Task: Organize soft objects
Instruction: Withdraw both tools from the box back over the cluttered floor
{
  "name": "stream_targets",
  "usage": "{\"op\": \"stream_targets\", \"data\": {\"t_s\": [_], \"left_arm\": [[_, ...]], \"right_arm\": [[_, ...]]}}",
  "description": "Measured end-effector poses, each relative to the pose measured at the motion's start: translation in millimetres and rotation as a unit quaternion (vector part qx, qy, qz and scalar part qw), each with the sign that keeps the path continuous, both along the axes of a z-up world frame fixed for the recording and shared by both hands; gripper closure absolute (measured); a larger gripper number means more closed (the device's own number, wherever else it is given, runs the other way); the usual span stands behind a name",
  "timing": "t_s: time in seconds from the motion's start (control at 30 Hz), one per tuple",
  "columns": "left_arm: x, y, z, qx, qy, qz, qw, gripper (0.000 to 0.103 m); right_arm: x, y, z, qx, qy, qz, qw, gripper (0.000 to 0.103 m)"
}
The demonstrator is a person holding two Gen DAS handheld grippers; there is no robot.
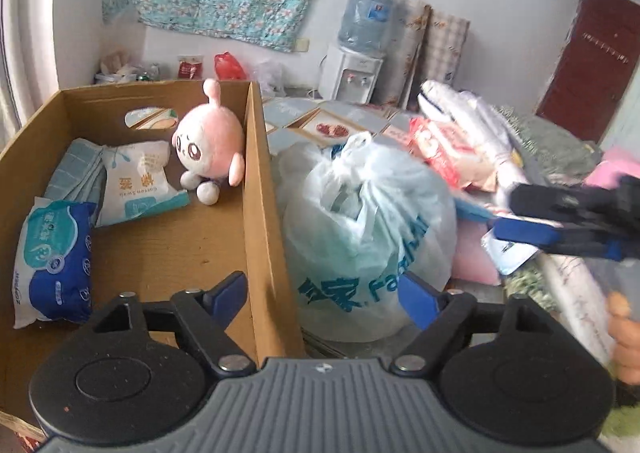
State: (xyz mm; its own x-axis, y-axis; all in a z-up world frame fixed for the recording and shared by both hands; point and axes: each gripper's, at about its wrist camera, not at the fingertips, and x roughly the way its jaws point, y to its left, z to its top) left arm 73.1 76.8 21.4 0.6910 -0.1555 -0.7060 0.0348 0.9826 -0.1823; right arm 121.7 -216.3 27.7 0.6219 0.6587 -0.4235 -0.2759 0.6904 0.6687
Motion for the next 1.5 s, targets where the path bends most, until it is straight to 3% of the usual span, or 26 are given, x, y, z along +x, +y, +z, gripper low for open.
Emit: {"op": "stream_targets", "data": {"t_s": [0.1,0.3,0.57,0.73,0.87,0.97,1.1,1.23,1.4,1.5], "left_arm": [[4.0,-0.8,-10.4,-0.015,0.018,-0.003,0.9997,0.020],[1.8,-6.4,-12.7,-0.001,0.013,-0.002,0.9999,0.017],[-1.1,-12.5,-7.9,-0.019,0.007,-0.033,0.9992,0.015],[-3.6,-18.0,-8.0,-0.006,-0.001,-0.033,0.9994,0.012],[-23.0,-23.0,4.7,0.017,-0.054,-0.016,0.9983,0.010],[-43.5,-32.4,21.0,0.040,-0.113,-0.009,0.9927,0.006],[-56.4,-58.3,35.4,0.036,-0.144,-0.058,0.9873,0.004],[-52.1,-103.1,25.9,0.038,-0.130,-0.135,0.9815,0.004],[-32.9,-148.3,-9.1,0.061,-0.105,-0.175,0.9771,0.006],[-21.4,-161.3,-31.0,0.059,-0.078,-0.185,0.9779,0.011]], "right_arm": [[-20.3,-10.2,-18.0,0.009,-0.004,-0.020,1.000,0.028],[-36.6,-28.8,-50.9,0.035,0.018,-0.044,0.998,0.028],[-47.4,-45.4,-56.3,0.045,0.026,-0.070,0.996,0.026],[-56.3,-50.2,-52.4,0.024,0.024,-0.092,0.995,0.026],[-67.0,-57.7,-43.7,0.007,0.007,-0.114,0.993,0.026],[-74.1,-65.6,-33.9,-0.009,-0.012,-0.135,0.991,0.026],[-71.6,-75.8,-22.2,-0.055,-0.034,-0.174,0.983,0.026],[-63.3,-85.9,-21.6,-0.078,-0.032,-0.190,0.978,0.028],[-67.5,-77.0,-22.1,-0.051,-0.031,-0.143,0.988,0.032],[-60.0,-67.3,-32.2,-0.038,-0.007,-0.114,0.993,0.034]]}}
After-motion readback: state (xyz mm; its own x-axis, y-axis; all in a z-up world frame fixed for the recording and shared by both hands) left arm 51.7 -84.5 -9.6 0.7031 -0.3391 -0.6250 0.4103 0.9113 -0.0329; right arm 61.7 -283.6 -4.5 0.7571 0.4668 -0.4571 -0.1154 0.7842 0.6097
